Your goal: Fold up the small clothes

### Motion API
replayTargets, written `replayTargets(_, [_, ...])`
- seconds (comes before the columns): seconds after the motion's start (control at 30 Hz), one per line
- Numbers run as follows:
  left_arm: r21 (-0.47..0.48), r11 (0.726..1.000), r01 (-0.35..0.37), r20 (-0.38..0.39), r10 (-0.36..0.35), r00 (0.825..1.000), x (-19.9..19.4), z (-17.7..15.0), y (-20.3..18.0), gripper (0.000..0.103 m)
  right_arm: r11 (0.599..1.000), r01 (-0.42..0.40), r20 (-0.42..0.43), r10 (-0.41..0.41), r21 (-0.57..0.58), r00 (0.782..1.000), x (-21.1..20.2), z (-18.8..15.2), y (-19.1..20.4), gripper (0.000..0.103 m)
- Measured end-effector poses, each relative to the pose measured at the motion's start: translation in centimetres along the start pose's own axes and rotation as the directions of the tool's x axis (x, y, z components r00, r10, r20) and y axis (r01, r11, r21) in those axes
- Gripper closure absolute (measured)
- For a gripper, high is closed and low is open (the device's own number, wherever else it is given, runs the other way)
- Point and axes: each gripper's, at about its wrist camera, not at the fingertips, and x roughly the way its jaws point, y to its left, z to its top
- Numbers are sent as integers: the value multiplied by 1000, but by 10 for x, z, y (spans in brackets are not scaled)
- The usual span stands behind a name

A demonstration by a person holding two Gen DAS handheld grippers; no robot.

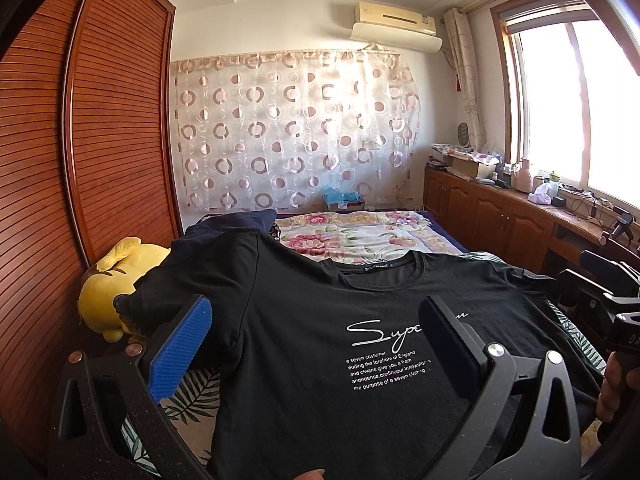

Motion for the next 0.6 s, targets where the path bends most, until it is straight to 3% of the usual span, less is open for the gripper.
replayTargets(0.6, [-10, 1000, -4, -18, 4, 1000, 3, 2, 6, 0, 1000, -24, -15, 24, -1, 1000, 6, -4, -2, 1])
